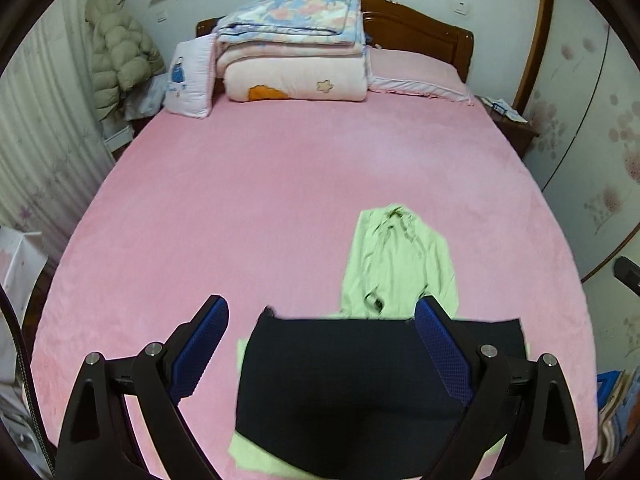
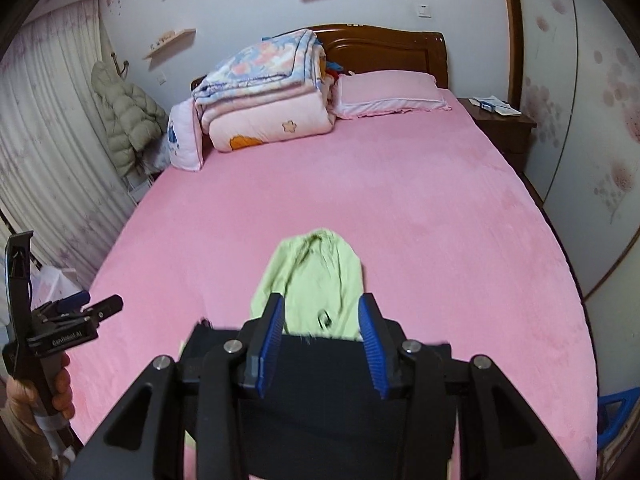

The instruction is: Fold large clothes

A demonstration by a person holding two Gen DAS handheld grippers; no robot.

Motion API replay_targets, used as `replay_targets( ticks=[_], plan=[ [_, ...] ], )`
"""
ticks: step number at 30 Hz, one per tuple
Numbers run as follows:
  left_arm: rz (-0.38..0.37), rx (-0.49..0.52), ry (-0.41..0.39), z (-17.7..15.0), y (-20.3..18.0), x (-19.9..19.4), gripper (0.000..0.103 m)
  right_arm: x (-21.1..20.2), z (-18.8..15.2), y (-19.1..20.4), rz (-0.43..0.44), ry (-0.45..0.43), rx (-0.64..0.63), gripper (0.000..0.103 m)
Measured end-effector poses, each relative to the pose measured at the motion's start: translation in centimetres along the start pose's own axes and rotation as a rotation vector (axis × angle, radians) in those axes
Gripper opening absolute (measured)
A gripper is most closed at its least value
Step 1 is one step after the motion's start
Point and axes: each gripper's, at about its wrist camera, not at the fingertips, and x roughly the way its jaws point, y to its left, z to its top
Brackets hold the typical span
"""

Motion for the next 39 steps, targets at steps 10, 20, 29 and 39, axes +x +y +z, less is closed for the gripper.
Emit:
replay_targets(
  ticks=[10, 20, 29, 39],
  plan=[
    [-0.008, 0.086, 0.097, 4.8, -3.3, 13.2, 0.094, 11.4, 4.0, -1.6, 0.0, 0.09, 0.041, 0.046],
    [-0.004, 0.049, 0.219, 5.2, -3.1, 30.6, 0.094, 28.7, 2.1, -5.4, -0.069, 0.287, 0.077, 0.046],
    [-0.003, 0.095, 0.289, 3.4, -4.4, 39.1, 0.094, 38.2, -0.7, -7.8, -0.104, 0.369, 0.11, 0.046],
    [-0.134, 0.049, 0.332, 1.4, -4.5, 42.8, 0.028, 42.2, -3.4, -8.7, -0.031, 0.396, 0.127, 0.011]
  ],
)
